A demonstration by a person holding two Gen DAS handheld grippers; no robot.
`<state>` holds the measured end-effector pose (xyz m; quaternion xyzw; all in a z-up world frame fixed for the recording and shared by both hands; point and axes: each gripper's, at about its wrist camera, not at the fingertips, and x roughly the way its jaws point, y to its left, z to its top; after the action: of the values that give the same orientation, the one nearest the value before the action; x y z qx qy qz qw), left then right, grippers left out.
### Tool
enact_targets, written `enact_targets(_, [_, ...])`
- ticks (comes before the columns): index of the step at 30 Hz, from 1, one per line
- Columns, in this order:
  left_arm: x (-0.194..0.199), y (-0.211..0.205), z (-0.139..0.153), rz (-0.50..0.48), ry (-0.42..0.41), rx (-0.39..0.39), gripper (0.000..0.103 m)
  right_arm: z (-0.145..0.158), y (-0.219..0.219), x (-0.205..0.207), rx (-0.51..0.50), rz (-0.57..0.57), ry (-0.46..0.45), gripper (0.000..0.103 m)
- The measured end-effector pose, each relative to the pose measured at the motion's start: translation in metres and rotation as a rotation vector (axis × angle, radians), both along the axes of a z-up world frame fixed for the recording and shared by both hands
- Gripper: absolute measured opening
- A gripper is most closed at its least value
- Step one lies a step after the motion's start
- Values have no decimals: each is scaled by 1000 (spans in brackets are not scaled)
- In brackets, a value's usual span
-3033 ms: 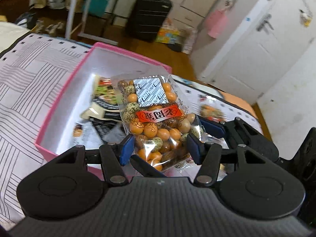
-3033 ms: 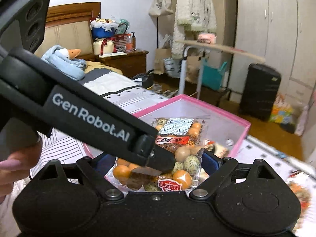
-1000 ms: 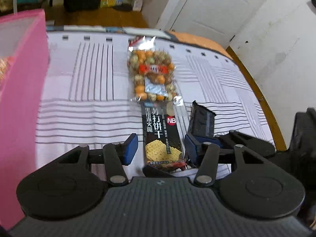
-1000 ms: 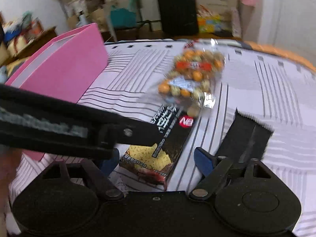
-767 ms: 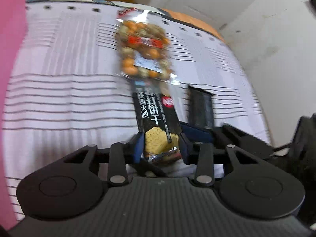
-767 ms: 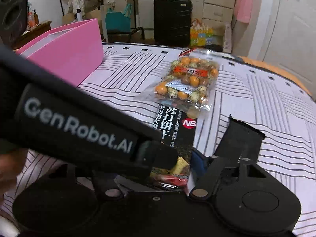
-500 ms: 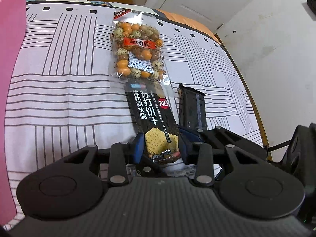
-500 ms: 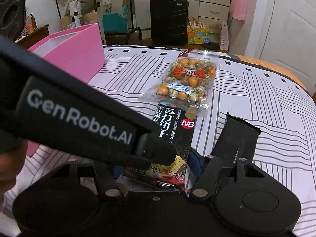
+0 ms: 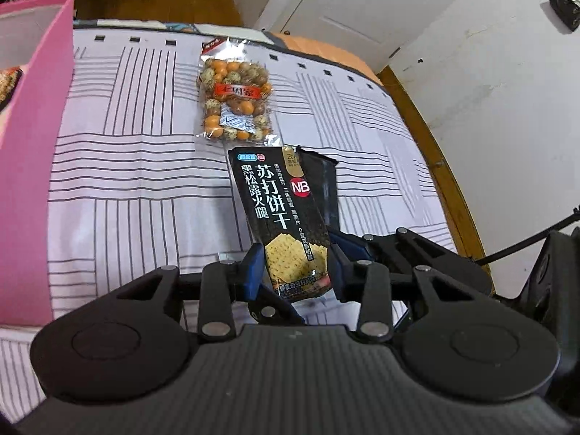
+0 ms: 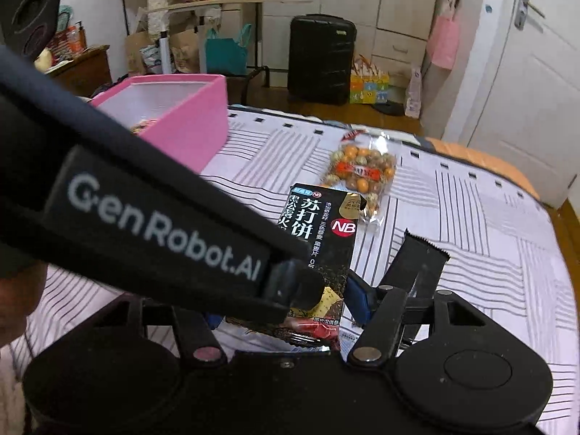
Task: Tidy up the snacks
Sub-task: 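Carry the black cracker bar into the pink box and open the left tool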
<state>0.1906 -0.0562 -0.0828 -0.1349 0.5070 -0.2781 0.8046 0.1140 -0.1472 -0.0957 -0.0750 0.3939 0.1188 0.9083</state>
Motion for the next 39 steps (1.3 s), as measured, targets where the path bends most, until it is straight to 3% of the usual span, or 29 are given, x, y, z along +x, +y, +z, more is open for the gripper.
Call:
enact_targets(12, [-44,32,59,16,-84,3,36,56,38,-33,-47,101,-72,69])
enact_targets(23, [-66,90,101,131,-169,11,36,92,96,-30,-96,286,-162,68])
enact_targets(28, [-63,125,105,227,-213,50,37,82,127,-13,-47,389,-174,69])
enact_targets(39, [-39,189,64,418,-159,139,39,32,189,38,55,524,-112,69])
